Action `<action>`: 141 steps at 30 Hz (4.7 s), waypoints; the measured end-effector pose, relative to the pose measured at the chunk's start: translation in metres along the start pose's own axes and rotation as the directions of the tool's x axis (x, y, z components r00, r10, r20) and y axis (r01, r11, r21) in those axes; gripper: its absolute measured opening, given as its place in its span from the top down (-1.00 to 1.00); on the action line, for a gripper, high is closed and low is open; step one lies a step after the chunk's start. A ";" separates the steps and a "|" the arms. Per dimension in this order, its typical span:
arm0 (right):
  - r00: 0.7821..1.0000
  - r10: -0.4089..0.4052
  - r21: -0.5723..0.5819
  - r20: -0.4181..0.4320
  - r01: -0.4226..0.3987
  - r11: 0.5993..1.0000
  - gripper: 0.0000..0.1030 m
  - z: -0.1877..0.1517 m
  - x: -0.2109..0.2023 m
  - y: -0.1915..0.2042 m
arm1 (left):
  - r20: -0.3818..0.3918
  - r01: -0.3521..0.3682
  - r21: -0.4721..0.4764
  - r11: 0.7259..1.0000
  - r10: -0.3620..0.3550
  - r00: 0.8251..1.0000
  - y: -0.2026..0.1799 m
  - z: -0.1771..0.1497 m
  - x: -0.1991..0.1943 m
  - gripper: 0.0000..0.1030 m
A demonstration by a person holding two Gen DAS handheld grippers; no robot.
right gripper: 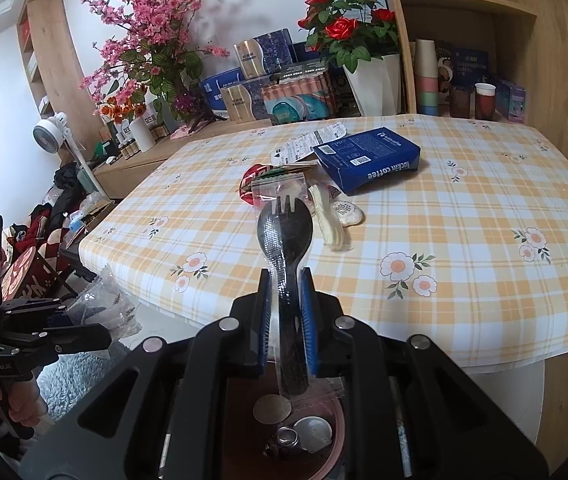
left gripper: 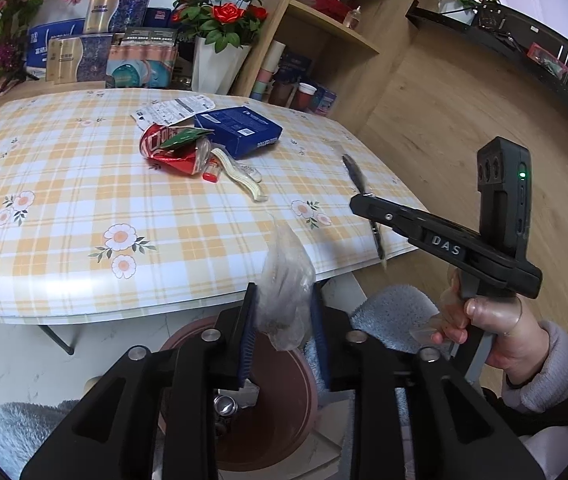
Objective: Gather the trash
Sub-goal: 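Carry the clear bag and spork over the bin and open both grippers, then reach the left gripper to the green-and-brown paper pouch and grasp it, then grasp the red Coca-Cola can with the right gripper while the left holds the pouch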
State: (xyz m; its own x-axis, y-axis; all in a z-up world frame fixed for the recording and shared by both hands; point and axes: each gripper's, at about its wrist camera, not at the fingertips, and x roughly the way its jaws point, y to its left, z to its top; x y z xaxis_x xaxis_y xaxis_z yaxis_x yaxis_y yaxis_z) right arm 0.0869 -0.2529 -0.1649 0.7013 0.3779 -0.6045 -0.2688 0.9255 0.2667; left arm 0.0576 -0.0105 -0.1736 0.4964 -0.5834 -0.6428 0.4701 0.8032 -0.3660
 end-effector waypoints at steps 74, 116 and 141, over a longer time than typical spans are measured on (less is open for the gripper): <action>0.980 -0.196 -0.035 -0.036 0.195 0.980 -0.89 -0.019 0.020 -0.001 | 0.209 -0.360 -0.181 0.915 0.394 0.895 0.054 0.007 -0.055 -0.88; 0.985 -0.151 0.131 -0.087 0.162 0.978 -0.89 0.012 0.095 -0.104 | -0.183 -0.125 -0.223 0.967 0.085 0.979 0.137 0.188 0.215 0.13; 0.993 0.084 0.156 -0.086 -0.070 0.985 -0.27 0.074 0.179 -0.004 | 0.163 -0.135 -0.269 0.954 0.183 0.969 0.153 0.143 0.061 0.51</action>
State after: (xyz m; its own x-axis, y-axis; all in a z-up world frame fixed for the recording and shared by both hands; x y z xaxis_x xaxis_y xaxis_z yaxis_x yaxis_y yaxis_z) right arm 0.2628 -0.1908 -0.2189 0.6168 0.4553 -0.6420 -0.2114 0.8815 0.4222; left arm 0.2646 0.0598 -0.1725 0.6864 -0.4382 -0.5803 0.1851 0.8770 -0.4434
